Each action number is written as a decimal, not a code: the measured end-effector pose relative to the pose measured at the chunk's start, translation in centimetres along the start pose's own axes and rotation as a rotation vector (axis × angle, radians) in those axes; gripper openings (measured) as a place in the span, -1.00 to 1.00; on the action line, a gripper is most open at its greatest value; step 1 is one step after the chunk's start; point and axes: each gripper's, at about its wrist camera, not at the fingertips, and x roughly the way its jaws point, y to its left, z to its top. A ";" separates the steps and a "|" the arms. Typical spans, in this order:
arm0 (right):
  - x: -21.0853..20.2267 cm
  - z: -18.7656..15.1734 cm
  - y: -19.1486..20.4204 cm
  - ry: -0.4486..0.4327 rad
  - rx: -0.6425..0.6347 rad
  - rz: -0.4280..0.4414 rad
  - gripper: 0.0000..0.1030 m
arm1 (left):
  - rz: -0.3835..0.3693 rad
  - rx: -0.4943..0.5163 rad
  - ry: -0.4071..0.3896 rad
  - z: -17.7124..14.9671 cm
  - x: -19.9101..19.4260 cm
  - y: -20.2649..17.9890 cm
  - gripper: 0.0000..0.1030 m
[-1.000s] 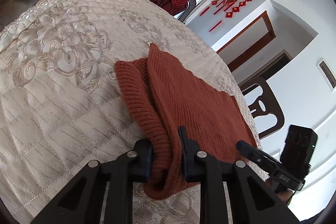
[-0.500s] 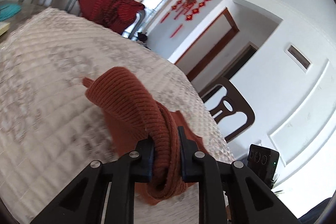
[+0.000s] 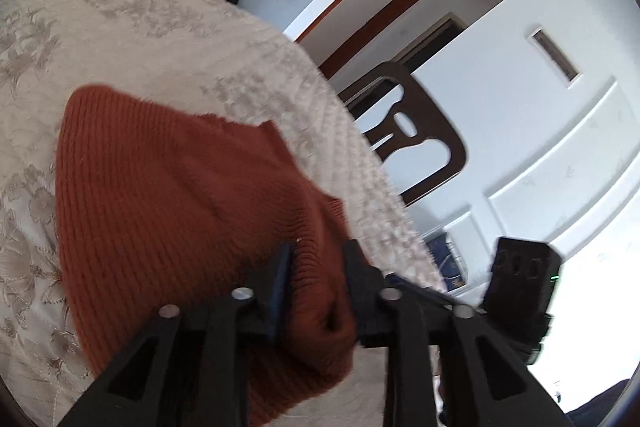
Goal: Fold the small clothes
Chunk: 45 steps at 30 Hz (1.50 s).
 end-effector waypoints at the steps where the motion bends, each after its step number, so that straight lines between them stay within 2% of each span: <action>1: -0.1 0.1 0.0 -0.001 0.007 0.015 -0.65 | -0.014 0.007 -0.021 0.1 -0.9 -0.3 -0.31; 3: 0.1 0.1 -0.1 0.002 0.029 0.059 -0.54 | 0.002 0.040 -0.081 0.3 -2.8 -1.1 -0.31; 5: 0.5 0.2 0.0 0.016 0.059 0.127 0.02 | 0.047 0.050 -0.129 0.5 -4.7 -0.9 -0.31; 6: 0.7 0.1 0.2 0.022 0.069 0.161 0.08 | 0.082 0.053 -0.151 0.5 -5.5 -0.5 -0.31; 8: 1.3 0.1 0.7 0.037 0.084 0.224 0.08 | 0.170 0.061 -0.180 0.3 -6.9 0.5 -0.31; 12: 3.5 0.1 1.7 0.119 0.095 0.284 0.08 | 0.256 0.034 -0.168 -0.7 -7.3 2.7 -0.31; 18: 5.7 0.6 2.5 0.186 0.134 0.330 0.08 | 0.295 0.044 -0.139 -2.1 -5.9 4.3 -0.31; 25: 7.9 2.3 2.1 0.202 0.241 0.299 0.08 | 0.303 0.072 -0.142 -2.5 -5.7 4.2 -0.31; 27: 8.4 2.4 2.1 0.210 0.250 0.287 -0.09 | 0.304 0.070 -0.143 -2.5 -5.7 4.3 -0.31; 28: 8.6 2.5 2.2 0.204 0.242 0.268 -0.43 | 0.307 0.072 -0.144 -2.4 -5.7 4.3 -0.31; 29: 8.7 2.6 2.1 0.203 0.236 0.237 -0.55 | 0.310 0.076 -0.144 -2.4 -5.7 4.2 -0.31; 33: 8.0 3.0 1.8 0.168 0.220 0.216 -0.64 | 0.317 0.120 -0.150 -1.8 -5.4 2.9 -0.31; 37: 4.9 4.3 1.8 0.080 0.148 0.191 -0.65 | 0.280 0.175 -0.146 -0.9 -4.1 0.8 -0.31; 41: 2.2 4.9 0.4 0.014 0.106 0.138 -0.65 | 0.258 0.242 -0.084 -1.5 -1.5 -0.8 -0.31; 45: 2.3 3.4 -3.1 0.048 0.161 0.050 -0.74 | 0.293 0.294 -0.075 -2.4 -0.3 -1.6 -0.31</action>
